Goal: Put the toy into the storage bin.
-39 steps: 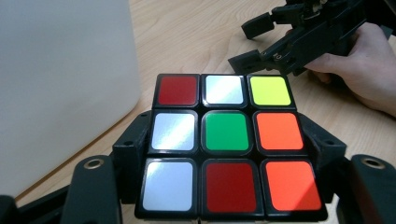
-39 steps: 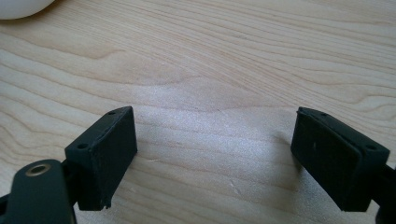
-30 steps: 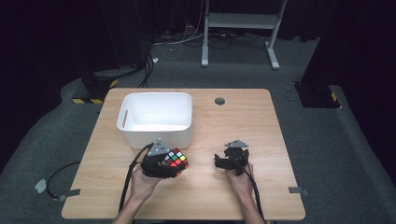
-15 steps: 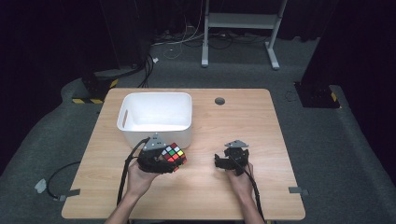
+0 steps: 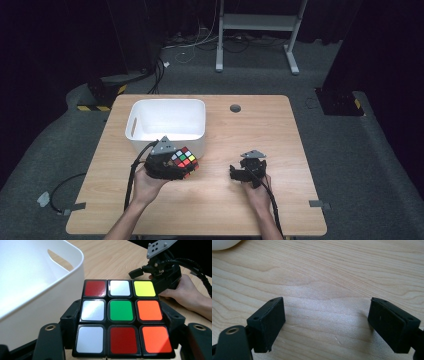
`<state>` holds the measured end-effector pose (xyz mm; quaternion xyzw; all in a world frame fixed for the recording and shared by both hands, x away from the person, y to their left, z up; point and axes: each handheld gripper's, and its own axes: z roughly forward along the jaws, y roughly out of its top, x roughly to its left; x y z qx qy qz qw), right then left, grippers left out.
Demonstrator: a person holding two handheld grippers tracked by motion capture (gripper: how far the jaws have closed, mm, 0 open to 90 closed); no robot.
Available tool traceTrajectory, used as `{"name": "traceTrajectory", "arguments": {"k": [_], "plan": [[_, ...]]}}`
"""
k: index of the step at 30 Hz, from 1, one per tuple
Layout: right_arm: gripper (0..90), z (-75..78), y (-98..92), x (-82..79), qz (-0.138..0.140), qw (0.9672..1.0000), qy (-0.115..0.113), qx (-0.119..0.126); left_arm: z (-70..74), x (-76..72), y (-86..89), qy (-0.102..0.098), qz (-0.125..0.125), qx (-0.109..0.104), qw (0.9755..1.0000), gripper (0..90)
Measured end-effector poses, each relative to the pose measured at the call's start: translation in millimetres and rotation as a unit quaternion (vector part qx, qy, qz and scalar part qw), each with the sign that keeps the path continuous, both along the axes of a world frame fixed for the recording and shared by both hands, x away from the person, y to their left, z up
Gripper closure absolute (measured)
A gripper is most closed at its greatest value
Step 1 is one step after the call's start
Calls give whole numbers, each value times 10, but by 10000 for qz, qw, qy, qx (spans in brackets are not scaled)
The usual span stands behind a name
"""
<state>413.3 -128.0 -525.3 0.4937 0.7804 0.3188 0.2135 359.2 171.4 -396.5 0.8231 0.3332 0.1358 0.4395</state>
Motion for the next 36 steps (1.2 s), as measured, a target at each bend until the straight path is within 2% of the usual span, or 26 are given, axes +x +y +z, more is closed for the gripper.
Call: {"name": "traceTrajectory", "arguments": {"k": [6, 22, 36], "plan": [[143, 0, 0, 0, -1, 10000, 0, 1, 89, 43, 23, 3, -17, -77, 10000, 335], [143, 0, 0, 0, -1, 10000, 1, 1, 291, 154, 30, -92, -74, -60, 9999, 335], [143, 0, 0, 0, -3, 10000, 1, 2, 447, 275, 67, -141, 9, -125, 9998, 335]]}}
